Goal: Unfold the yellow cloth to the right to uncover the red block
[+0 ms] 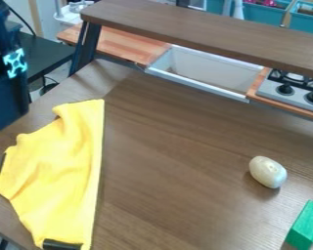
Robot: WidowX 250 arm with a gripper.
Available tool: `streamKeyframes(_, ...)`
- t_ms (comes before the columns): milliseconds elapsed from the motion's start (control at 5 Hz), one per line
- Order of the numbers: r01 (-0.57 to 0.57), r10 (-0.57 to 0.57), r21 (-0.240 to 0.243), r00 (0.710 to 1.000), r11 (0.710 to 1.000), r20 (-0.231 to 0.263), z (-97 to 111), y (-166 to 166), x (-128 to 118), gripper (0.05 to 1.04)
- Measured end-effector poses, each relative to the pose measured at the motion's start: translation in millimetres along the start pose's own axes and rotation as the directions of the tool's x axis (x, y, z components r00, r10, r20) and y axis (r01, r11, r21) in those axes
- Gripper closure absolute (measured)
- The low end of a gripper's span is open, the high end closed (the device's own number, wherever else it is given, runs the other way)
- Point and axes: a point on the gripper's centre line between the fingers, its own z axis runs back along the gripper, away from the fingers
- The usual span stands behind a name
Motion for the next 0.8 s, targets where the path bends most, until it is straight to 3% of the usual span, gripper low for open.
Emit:
streamKeyframes(200,0.013,-0.013,-0.005,1.000,1.000,-0.005,-2.6,-0.4,-1.1,0.083)
streamKeyframes(400,-0.024,0.025,-0.066,1.000,0.998,0.005,-33.5,42.0,12.8,0.083)
streamKeyframes(600,-0.033,0.041,-0.145,0.998,0.989,0.052,-64.8,88.9,16.3,0.083)
streamKeyframes(800,-0.048,0.071,-0.159,0.987,0.986,0.142,-85.8,127.1,20.4,0.083)
